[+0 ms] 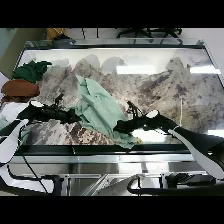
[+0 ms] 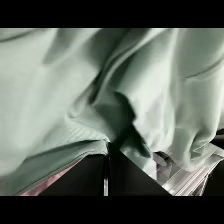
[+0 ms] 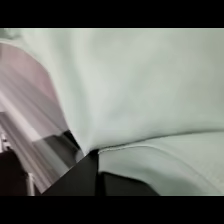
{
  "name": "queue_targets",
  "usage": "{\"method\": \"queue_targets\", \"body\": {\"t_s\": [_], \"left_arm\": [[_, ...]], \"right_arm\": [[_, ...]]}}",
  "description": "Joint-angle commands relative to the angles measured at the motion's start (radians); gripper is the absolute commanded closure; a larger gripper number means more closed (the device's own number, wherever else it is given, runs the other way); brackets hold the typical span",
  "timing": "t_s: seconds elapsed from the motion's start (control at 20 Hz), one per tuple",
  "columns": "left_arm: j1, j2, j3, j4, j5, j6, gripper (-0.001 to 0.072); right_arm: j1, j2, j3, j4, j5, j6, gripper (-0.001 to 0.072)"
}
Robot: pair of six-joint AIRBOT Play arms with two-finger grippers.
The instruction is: Fold the shirts.
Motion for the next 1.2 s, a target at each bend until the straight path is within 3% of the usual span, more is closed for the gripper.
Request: {"method": "queue_targets", "body": {"t_s": [0.0,0.4,0.7,0.95,1.15], "left_arm": [[0.009,0.095,0.036,0.006,-0.021,-0.009,0.0696],[0.104,0.562,0.303,0.005,-0.054,-0.072,0.0696],[0.103,0.845,0.527,0.071,0.039,-0.073,0.0696],[0.077,0.856,0.339,0.08,0.049,-0.072,0.0695],[-0.091,0.69,0.135,0.084,0.144,-0.041,0.0695]], "right_arm": [[-0.097,0.068,0.048,0.102,0.119,-0.092,0.0695],[-0.624,0.508,0.28,0.216,0.309,-0.077,0.0695],[-0.909,0.723,0.367,0.22,0.301,-0.076,0.0695],[-0.893,0.666,0.34,0.149,0.326,-0.058,0.0694],[-0.772,0.531,0.195,0.115,0.333,-0.059,0.0693]]}}
